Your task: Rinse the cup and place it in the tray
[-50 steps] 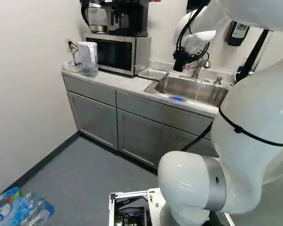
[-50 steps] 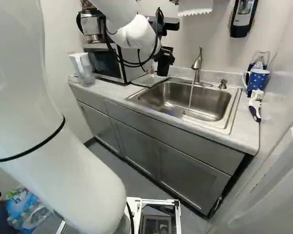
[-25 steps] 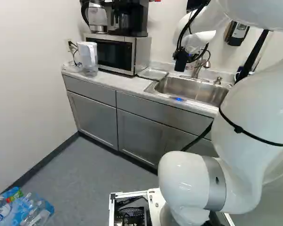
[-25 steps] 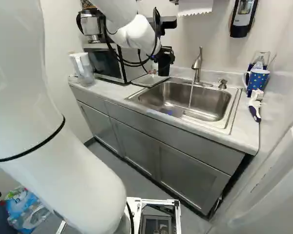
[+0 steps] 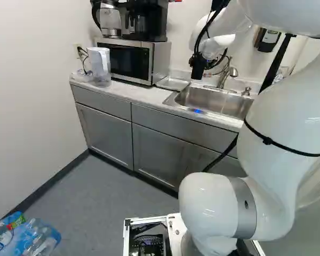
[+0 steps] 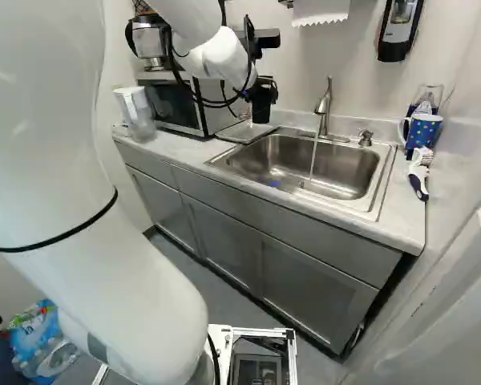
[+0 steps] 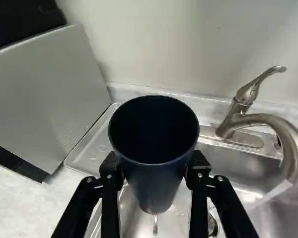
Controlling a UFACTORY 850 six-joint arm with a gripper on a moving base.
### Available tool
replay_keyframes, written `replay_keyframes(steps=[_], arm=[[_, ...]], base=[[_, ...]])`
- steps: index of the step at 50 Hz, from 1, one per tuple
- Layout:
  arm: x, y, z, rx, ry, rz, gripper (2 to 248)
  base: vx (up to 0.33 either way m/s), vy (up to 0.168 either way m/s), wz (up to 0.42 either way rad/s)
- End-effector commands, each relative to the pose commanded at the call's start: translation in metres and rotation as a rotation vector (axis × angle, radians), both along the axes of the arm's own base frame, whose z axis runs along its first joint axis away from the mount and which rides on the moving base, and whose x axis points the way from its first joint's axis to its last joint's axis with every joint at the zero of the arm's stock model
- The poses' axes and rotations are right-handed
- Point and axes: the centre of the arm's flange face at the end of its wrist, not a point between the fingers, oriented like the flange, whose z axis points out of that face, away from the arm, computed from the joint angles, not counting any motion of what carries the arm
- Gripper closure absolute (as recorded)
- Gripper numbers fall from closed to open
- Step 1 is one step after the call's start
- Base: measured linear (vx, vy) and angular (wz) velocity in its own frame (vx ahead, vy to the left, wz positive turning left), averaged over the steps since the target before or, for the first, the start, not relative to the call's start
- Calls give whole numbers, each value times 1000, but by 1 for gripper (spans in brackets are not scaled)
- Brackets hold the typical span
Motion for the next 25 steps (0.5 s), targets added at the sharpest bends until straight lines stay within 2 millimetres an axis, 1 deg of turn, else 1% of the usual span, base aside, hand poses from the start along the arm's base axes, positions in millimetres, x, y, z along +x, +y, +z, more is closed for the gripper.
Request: replay_keyframes(steps=[12,25], arm=[[18,15,0,-2,-11,33,124],[43,30,-10,-4,-21,67,124]], base=[[0,0,0],[0,0,0]])
